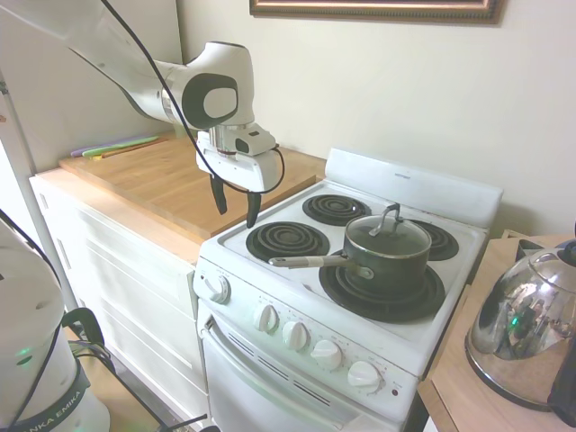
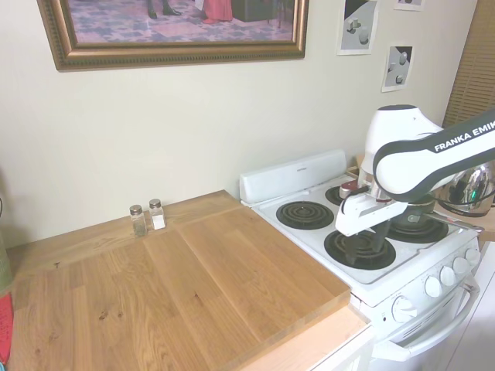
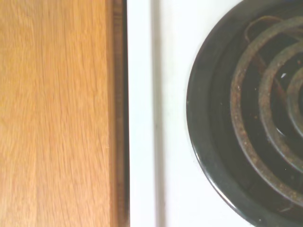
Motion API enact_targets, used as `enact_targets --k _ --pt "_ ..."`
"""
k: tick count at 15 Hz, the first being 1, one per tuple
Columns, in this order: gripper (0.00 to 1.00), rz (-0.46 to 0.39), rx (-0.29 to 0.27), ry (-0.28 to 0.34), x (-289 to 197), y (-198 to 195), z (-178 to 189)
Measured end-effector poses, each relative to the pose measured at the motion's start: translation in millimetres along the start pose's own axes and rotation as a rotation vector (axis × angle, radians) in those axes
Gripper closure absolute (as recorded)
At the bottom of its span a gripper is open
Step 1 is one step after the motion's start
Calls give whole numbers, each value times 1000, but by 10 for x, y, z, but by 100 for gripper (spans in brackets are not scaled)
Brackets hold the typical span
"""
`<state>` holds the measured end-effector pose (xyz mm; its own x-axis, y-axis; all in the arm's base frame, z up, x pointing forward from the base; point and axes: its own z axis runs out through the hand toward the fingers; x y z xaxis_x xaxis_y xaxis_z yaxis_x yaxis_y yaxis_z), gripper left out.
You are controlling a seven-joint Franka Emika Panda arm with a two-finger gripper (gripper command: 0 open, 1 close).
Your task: Uncover the lid of the pot
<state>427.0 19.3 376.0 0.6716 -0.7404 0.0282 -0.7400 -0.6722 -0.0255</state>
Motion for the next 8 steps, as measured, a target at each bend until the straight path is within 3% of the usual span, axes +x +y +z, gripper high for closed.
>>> enact_targets --k 4,8 --pt "0 22 22 25 58 23 -66" --pt "0 90 117 110 375 392 -581"
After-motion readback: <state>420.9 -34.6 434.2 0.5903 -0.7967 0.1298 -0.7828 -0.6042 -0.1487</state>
